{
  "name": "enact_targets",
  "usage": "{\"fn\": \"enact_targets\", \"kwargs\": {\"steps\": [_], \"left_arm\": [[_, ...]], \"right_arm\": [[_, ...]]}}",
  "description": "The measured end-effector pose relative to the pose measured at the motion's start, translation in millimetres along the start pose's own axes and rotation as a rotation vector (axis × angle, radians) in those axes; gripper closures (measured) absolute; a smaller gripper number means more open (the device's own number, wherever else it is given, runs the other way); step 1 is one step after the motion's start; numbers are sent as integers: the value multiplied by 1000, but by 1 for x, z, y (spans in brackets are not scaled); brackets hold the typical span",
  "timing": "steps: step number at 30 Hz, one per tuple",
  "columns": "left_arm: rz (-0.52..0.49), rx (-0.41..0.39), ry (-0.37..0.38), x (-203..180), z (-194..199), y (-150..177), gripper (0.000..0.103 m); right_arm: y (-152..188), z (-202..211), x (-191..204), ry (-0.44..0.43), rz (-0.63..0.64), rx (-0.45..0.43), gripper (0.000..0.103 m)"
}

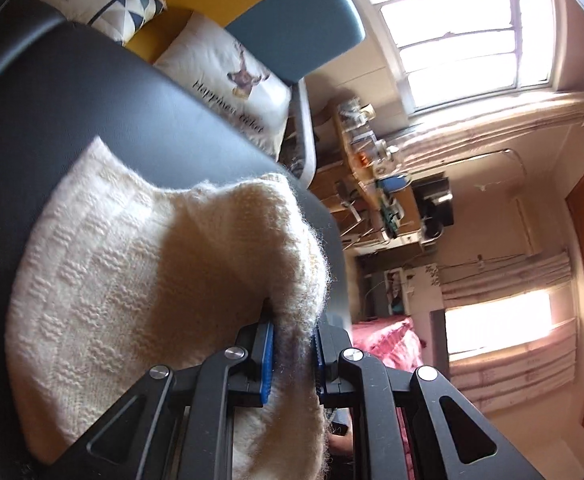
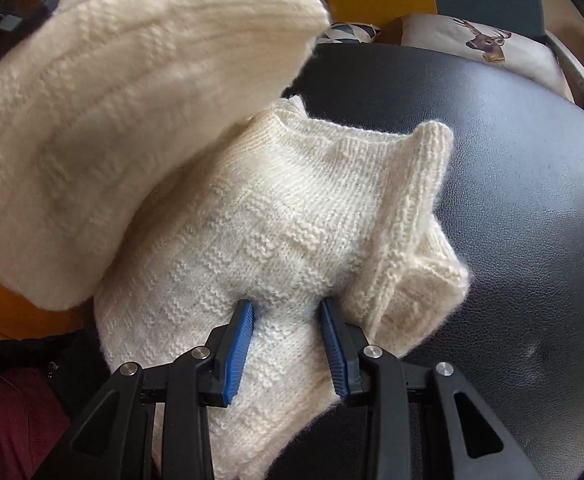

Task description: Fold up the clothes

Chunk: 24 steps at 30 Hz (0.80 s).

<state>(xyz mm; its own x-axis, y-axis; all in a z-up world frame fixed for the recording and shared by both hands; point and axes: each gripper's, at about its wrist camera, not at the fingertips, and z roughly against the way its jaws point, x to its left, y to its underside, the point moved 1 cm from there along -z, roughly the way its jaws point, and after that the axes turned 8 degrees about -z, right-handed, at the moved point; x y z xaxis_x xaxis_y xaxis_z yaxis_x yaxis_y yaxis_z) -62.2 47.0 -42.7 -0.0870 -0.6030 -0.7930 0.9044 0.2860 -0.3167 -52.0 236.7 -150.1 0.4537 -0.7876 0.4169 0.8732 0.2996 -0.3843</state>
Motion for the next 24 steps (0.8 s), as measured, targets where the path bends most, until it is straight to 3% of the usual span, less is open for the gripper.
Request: {"fn": "enact_targets", "kwargs": {"steps": [8,17,21,22,23,24], "left_arm": [[92,64,-46,9,-69,28,87],[136,103,-36,8,-99,43,85],[173,152,72,0,-96,41,69],[165,162,101,-5,-91,40,55],[132,164,121,-12,-82,39,48],[99,167,141,-19,-72,38,48]], "right_arm": [[2,4,-4,-40,-23,-32,68],[10,16,-8,-66,-47,-95,69],[23,37,-14,-60,-75,-148,68],[28,45,-16,-55,-86,-159,68],[34,54,-18,-47,-95,-170,68],[40,63,-20,-34,-106,-180,66]]}}
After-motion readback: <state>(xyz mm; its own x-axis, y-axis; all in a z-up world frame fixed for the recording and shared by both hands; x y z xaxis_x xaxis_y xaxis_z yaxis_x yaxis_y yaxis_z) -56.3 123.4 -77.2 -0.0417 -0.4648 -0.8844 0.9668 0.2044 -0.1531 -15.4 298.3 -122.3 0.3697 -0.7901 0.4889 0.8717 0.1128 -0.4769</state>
